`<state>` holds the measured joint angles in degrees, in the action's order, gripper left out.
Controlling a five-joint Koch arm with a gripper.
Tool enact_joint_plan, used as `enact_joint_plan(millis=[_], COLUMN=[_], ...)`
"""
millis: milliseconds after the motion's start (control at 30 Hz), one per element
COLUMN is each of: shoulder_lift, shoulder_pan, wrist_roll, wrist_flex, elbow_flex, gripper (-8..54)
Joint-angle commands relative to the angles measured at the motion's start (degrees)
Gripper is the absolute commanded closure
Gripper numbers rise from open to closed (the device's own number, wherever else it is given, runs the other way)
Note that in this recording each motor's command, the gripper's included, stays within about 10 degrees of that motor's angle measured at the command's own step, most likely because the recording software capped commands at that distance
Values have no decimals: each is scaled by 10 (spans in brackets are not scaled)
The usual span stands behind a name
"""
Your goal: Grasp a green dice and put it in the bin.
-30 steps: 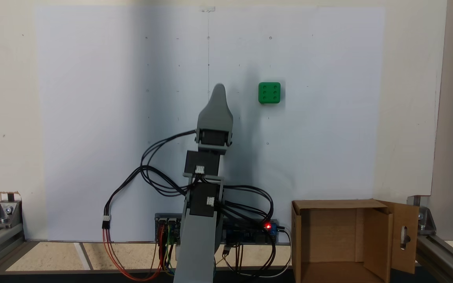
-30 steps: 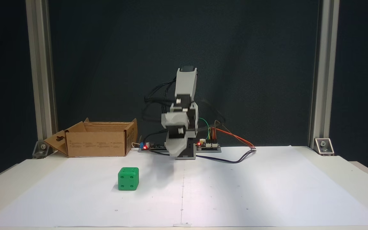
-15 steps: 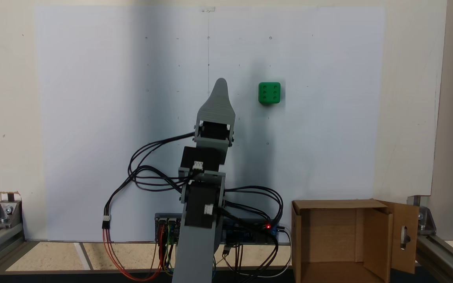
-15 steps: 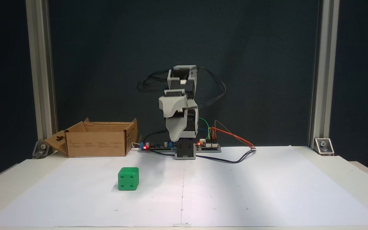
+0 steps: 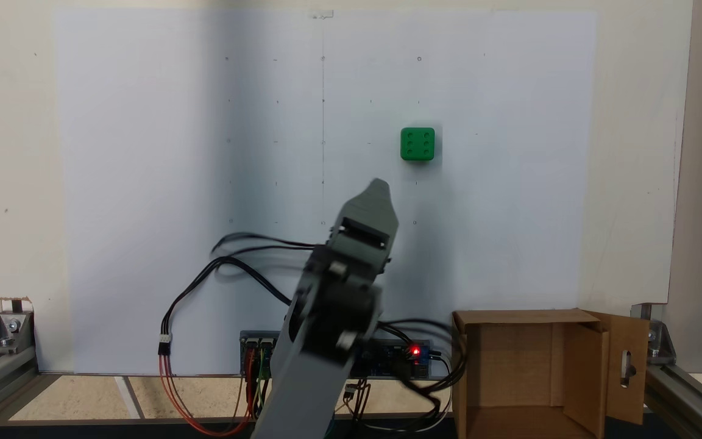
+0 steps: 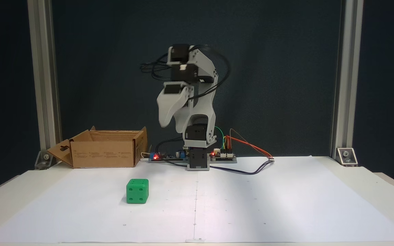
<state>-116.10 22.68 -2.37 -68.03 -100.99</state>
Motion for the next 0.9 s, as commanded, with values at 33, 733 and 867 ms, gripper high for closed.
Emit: enact_joint_plan(millis=[33,733,867], shoulder_lift=[45,220,241], shoulder_pan=[46,114,112], wrist_roll=[-117,-400,-399], wrist_flex=[-82,-83,-75], elbow_flex=[77,291,291], gripper=[-13,-17,-16])
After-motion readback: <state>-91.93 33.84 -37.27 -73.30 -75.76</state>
